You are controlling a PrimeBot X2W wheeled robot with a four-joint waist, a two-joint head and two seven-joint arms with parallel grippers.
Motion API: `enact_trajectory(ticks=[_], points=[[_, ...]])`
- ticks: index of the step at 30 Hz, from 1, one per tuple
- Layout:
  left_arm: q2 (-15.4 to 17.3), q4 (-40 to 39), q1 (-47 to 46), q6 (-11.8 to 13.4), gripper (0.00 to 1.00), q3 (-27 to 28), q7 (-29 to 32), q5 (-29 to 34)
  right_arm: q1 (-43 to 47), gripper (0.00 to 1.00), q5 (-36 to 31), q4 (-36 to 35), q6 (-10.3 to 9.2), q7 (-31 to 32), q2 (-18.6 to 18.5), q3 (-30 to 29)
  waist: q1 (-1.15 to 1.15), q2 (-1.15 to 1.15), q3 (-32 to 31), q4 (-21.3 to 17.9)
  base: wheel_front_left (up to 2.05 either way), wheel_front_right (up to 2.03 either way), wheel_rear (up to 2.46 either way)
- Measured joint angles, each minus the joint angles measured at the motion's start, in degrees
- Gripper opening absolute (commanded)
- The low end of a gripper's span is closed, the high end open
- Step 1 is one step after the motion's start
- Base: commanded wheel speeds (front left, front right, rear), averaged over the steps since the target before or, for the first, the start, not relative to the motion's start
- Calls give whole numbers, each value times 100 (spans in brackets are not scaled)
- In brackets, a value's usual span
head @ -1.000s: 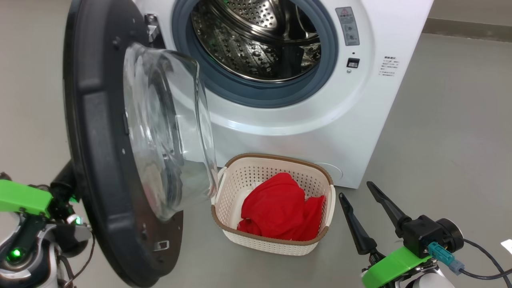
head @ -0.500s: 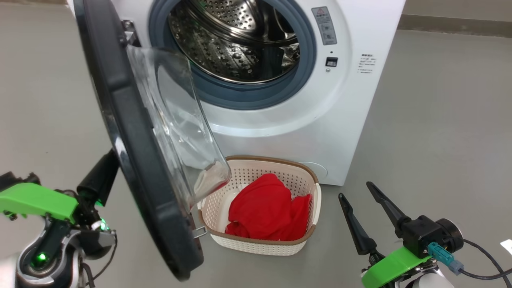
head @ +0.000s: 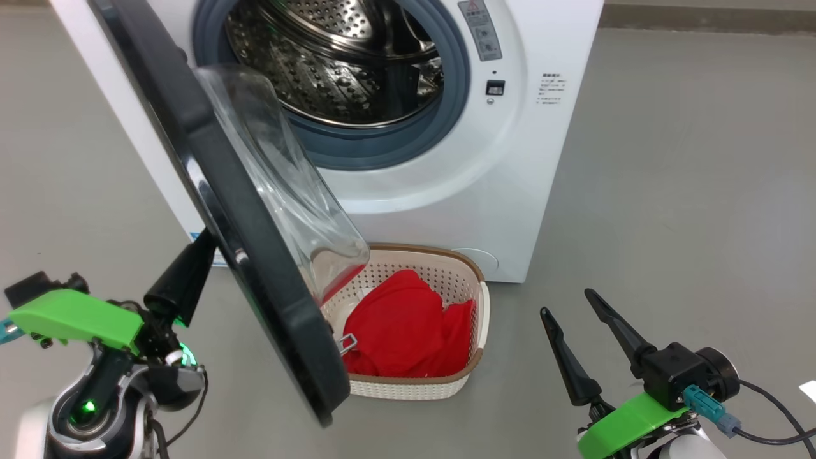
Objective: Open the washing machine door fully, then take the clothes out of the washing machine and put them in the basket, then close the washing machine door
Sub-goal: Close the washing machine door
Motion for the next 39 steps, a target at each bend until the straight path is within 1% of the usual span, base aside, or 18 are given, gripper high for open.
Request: enact_trajectory(ticks=[3, 7, 8, 10, 11, 16, 19, 21, 22, 23, 24, 26, 27, 28, 30, 33, 36, 39], points=[[-1, 19, -1, -51, 0, -46, -16, -33, -2, 100, 0, 0, 0, 0, -24, -2, 0, 0, 32, -60, 0, 0, 0], [-4, 40, -1, -52, 0, -84, -62, -79, -2, 100, 0, 1, 0, 0, -30, -7, 0, 0, 33, -113, 0, 0, 0], [-4, 46, -1, -52, 26, -77, -67, -98, -2, 100, 0, 2, 0, 0, -30, -8, 0, 0, 26, -116, 0, 0, 0], [-4, 47, -1, -52, 97, -49, -115, -118, -2, 100, 0, 2, 0, 0, -29, -13, 0, 0, 15, -115, 0, 0, 0], [-3, 47, -1, -52, 100, -34, -119, -126, -2, 100, 0, 2, 0, 0, -27, -16, 0, 0, 12, -110, 0, 0, 0], [22, 5, 1, -85, 100, 70, -178, -126, -2, 100, 1, 1, 0, 0, -16, -30, 0, 0, 4, -90, 0, 0, 0], [68, -152, 10, -292, 100, 98, -225, -79, -2, 100, 1, 1, 0, 0, -7, -42, 0, 0, 2, -67, 0, 0, 0], [170, -255, 54, -455, 100, 104, -353, 145, -2, 100, 1, -1, 0, 0, 3, -48, 0, 0, 1, -53, 0, 0, 0], [248, -303, 119, -586, 100, 104, -474, 320, -2, 100, 1, -3, 0, 0, 11, -49, 0, 0, 3, -48, 0, 0, 0], [341, -332, 195, -698, 100, 107, -656, 588, -2, 100, 2, -5, 0, 0, 16, -49, 0, 0, 6, -42, 0, 0, 0], [478, -328, 277, -761, 100, 79, -905, 993, -2, 100, 7, -11, 0, 0, 19, -54, 0, 0, 9, -36, 0, 0, 0], [827, -263, 455, -809, 100, -40, -1383, 1968, -2, 100, 10, -16, 0, 0, 21, -62, 0, 0, 10, -19, 0, 0, 0], [915, -233, 520, -851, 100, -82, -1615, 2317, -2, 100, 11, -18, 0, 0, 22, -64, 0, 0, 7, -11, 0, 0, 0], [947, -226, 566, -864, 100, -120, -1818, 2560, -2, 100, 13, -19, 0, 0, 29, -64, 0, 0, 1, -4, 0, 0, 0], [989, -219, 602, -984, 100, -266, -2238, 3097, -2, 100, 16, -18, 0, 0, 37, -66, 0, 0, -14, 10, 0, 0, 0], [1140, -220, 653, -1100, 100, -502, -2761, 3862, -2, 100, 26, -18, 0, 0, 44, -69, 0, 0, -48, 28, 0, 0, 0], [1251, -220, 843, -1114, 100, -727, -3212, 4504, -1, 100, 43, -16, 0, 0, 46, -69, 0, 0, -89, 38, 0, 0, 0], [1302, -226, 1028, -1150, 100, -898, -3629, 5011, 0, 100, 73, -16, 0, 0, 53, -66, 0, 0, -120, 37, 0, 0, 0]])
